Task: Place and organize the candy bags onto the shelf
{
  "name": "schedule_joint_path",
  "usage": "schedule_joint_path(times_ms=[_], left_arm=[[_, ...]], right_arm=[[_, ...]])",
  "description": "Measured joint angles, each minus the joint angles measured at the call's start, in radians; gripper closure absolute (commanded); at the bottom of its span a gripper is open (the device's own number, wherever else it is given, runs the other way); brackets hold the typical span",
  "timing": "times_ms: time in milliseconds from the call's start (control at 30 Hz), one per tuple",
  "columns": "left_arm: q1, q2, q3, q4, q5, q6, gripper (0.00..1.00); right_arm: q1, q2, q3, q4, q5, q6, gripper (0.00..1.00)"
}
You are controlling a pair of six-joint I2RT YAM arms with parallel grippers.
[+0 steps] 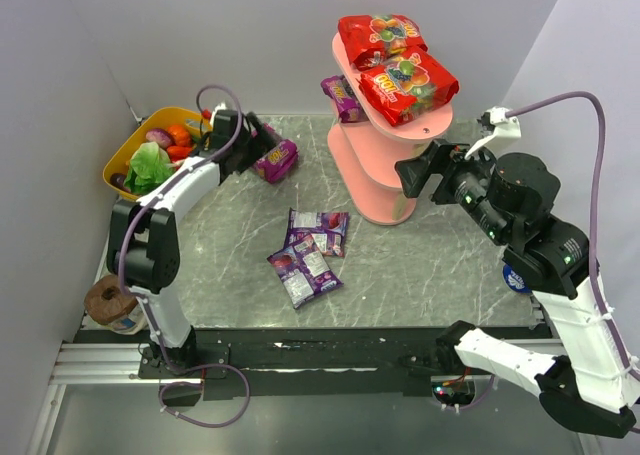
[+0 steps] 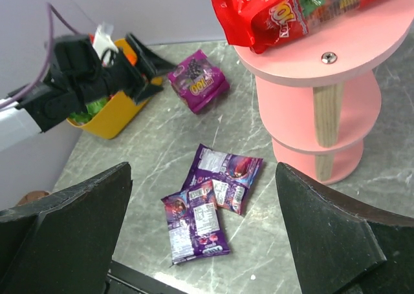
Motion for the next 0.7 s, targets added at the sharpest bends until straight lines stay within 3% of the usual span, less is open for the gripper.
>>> schedule_joint_path(times_ms=[367, 700], left_arm=[[-0.012, 0.069, -0.116, 0.036, 0.038, -0.171, 0.08], [-0.032, 0.191, -0.114, 0.130, 0.017, -0.334, 0.29]], right_arm=[[0.000, 0.004, 0.000, -0.010, 0.015, 0.008, 0.03], [0.000, 0.004, 0.000, -0.014, 0.029, 0.008, 0.03]])
